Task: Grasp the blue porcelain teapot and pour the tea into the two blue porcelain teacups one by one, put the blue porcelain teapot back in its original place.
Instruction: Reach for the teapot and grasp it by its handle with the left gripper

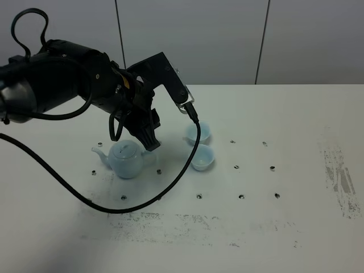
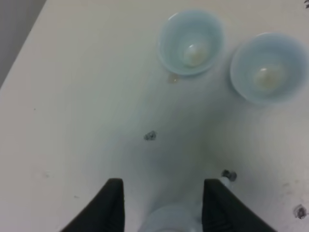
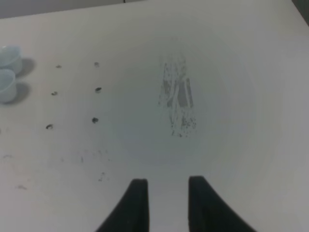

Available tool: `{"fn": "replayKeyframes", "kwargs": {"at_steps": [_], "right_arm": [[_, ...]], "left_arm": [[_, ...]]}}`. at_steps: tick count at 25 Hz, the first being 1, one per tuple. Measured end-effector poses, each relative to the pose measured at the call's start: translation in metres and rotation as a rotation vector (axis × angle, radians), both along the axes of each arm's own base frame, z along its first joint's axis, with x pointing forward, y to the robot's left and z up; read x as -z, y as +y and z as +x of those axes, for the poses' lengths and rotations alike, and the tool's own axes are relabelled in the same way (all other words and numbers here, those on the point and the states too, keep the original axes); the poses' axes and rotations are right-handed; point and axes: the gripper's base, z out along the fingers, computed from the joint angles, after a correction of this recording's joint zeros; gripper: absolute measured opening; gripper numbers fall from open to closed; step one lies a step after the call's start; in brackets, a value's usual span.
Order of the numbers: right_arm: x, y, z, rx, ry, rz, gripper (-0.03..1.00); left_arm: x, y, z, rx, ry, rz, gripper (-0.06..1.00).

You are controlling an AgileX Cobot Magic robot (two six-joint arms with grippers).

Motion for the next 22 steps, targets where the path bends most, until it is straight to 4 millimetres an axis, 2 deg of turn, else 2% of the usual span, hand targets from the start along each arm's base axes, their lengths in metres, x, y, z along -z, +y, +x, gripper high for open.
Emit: {"fn": "replayKeyframes", "kwargs": {"at_steps": [7,22], "right_arm": [[0.000,0.000,0.000,0.000,0.000,0.000,0.22],[0.000,0.000,0.000,0.000,0.000,0.001,0.22]], "left_arm": [[0.017,-0.005,0.002,0.014,0.053,-0.017,0.55],[0.067,-0.012,0.009,-0.004,0.181,-0.001,0.55]]}}
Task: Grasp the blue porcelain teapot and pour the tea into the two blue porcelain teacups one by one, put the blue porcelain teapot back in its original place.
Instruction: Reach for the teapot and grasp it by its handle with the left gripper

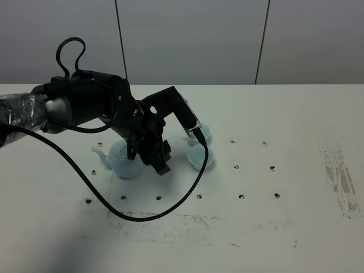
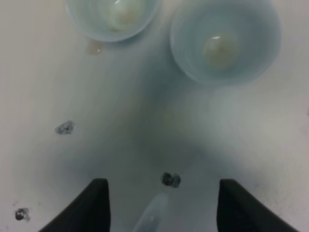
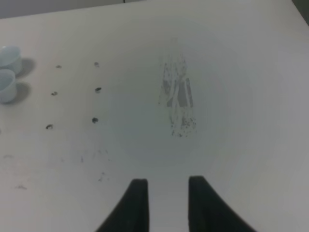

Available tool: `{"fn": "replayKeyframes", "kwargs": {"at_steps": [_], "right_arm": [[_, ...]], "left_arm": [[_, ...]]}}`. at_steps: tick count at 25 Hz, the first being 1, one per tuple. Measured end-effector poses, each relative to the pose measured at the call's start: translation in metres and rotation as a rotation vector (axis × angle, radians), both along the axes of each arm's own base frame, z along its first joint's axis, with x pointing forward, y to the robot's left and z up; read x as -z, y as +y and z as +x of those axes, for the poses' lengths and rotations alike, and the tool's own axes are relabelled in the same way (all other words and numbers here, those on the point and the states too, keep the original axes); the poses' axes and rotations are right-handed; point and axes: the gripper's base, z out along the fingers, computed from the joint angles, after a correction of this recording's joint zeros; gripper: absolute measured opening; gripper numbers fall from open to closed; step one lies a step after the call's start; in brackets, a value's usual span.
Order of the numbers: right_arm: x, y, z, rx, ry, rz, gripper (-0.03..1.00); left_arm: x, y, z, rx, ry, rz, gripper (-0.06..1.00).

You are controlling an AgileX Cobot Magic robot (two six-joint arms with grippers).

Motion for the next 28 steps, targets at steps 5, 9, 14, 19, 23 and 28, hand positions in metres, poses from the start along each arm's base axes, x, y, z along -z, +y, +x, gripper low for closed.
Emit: {"fn": "replayKeyframes", "kwargs": {"at_steps": [5,9,14,19,23,28], "right_arm": [[0.000,0.000,0.000,0.000,0.000,0.000,0.22],[0.000,0.000,0.000,0.000,0.000,0.000,0.22],[0.000,0.000,0.000,0.000,0.000,0.000,0.22],[0.000,0.000,0.000,0.000,0.000,0.000,0.22],[0.000,0.000,0.000,0.000,0.000,0.000,0.22],[0.000,0.000,0.000,0.000,-0.001,0.000,0.22]], "left_arm": [[0.009,-0.003,0.000,-0.011,0.031,-0.017,0.55],[0.009,-0.005,-0.003,-0.008,0.046,-0.022,0.55],[0.011,-0.004,-0.008,0.002,0.104,0.001,0.55],[0.012,-0.002,-0.013,0.012,0.166,0.027,0.55],[0.013,0.000,-0.018,0.020,0.211,0.046,0.55],[0.015,0.003,-0.026,0.036,0.298,0.088,0.55]]}}
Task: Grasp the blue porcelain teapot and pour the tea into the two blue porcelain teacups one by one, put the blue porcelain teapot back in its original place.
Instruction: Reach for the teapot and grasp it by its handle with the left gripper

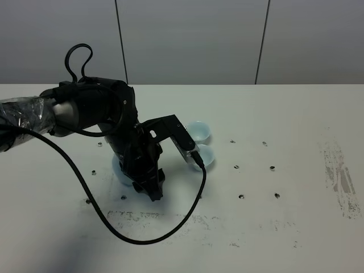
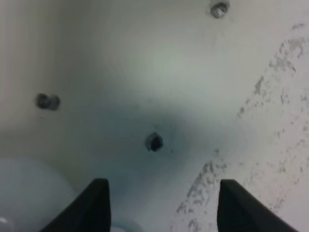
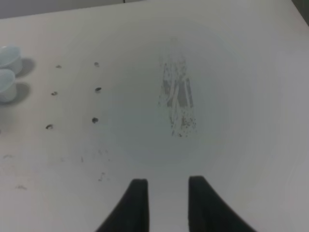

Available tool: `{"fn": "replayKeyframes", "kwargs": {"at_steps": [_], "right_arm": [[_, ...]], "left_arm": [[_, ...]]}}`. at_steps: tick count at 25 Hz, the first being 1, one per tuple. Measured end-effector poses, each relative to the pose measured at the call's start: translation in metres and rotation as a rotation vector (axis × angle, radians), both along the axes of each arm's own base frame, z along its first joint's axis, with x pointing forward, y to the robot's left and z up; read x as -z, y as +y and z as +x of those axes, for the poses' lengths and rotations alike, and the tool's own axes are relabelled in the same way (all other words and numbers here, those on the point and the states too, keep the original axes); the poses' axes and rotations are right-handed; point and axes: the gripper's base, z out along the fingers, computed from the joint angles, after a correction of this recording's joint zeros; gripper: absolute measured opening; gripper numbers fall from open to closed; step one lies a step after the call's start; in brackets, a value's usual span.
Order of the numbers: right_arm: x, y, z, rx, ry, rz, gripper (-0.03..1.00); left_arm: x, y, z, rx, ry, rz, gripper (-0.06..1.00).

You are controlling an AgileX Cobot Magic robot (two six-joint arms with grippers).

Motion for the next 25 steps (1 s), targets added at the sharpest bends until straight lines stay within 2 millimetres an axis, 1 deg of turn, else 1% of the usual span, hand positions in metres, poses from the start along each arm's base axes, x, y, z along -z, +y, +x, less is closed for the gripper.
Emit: {"fn": "replayKeyframes", "kwargs": {"at_steps": [8,11,13,16,18,21,23,25], "right_arm": [[0.000,0.000,0.000,0.000,0.000,0.000,0.22],[0.000,0.000,0.000,0.000,0.000,0.000,0.22],[0.000,0.000,0.000,0.000,0.000,0.000,0.22],[0.000,0.000,0.000,0.000,0.000,0.000,0.22],[0.000,0.000,0.000,0.000,0.000,0.000,0.22],[0.000,0.000,0.000,0.000,0.000,0.000,0.22],[0.000,0.000,0.000,0.000,0.000,0.000,0.22],[0.000,0.000,0.000,0.000,0.000,0.000,0.22]], "left_arm": [[-0.012,0.007,-0.005,0.042,0.007,0.064,0.55],[-0.019,0.005,-0.006,0.041,-0.017,0.043,0.55],[-0.028,0.000,-0.009,0.047,-0.039,0.022,0.55],[-0.045,-0.008,-0.020,0.076,-0.069,0.004,0.55],[-0.049,-0.011,-0.031,0.095,-0.077,-0.001,0.55],[-0.040,-0.010,-0.052,0.090,-0.116,-0.021,0.55],[-0.037,-0.009,-0.060,0.024,-0.170,-0.061,0.55],[-0.036,-0.008,-0.065,-0.074,-0.202,-0.099,0.55]]}}
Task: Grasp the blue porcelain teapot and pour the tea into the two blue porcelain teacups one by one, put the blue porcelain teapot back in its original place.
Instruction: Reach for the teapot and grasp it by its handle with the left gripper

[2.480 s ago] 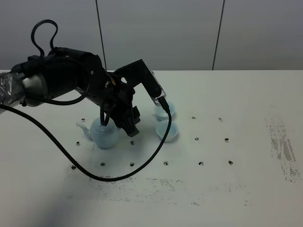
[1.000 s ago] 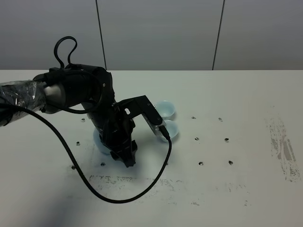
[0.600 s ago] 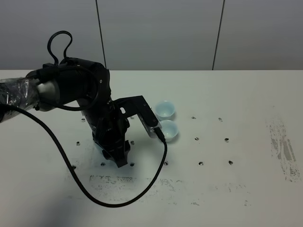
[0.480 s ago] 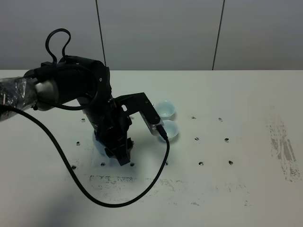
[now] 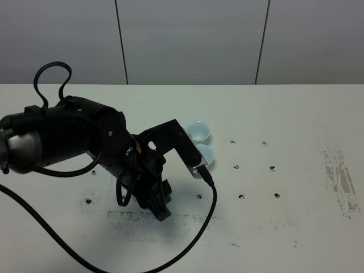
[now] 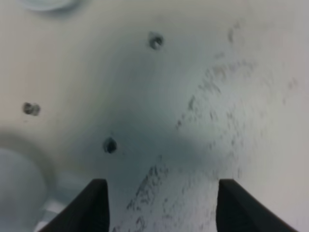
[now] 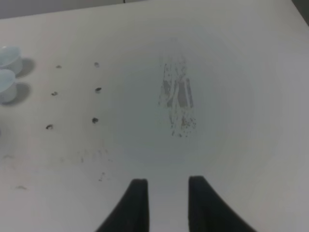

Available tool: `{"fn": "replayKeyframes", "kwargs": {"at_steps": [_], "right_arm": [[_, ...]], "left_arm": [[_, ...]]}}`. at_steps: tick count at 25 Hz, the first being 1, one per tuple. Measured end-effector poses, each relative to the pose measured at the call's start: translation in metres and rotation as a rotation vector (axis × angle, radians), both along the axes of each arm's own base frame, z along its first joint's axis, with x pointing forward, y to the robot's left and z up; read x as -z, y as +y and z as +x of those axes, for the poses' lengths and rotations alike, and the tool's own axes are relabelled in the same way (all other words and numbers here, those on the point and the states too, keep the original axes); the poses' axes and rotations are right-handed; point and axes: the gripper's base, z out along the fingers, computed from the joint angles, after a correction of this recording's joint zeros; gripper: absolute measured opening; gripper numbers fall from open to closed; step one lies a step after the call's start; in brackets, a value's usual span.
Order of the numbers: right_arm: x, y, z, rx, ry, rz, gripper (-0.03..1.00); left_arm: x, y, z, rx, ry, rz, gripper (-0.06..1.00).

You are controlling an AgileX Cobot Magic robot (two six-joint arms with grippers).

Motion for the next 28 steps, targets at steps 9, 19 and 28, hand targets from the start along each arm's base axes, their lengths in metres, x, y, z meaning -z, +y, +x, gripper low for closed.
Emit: {"fn": "replayKeyframes", "kwargs": {"at_steps": [9,19,28], "right_arm": [[0.000,0.000,0.000,0.000,0.000,0.000,0.22],[0.000,0.000,0.000,0.000,0.000,0.000,0.22],[0.000,0.000,0.000,0.000,0.000,0.000,0.22]], "left_arm": [[0.033,0.012,-0.006,-0.314,-0.003,-0.070,0.55],[0.039,0.029,-0.004,-0.354,0.009,0.004,0.55],[0.040,0.053,0.004,-0.369,-0.004,0.114,0.55]]}}
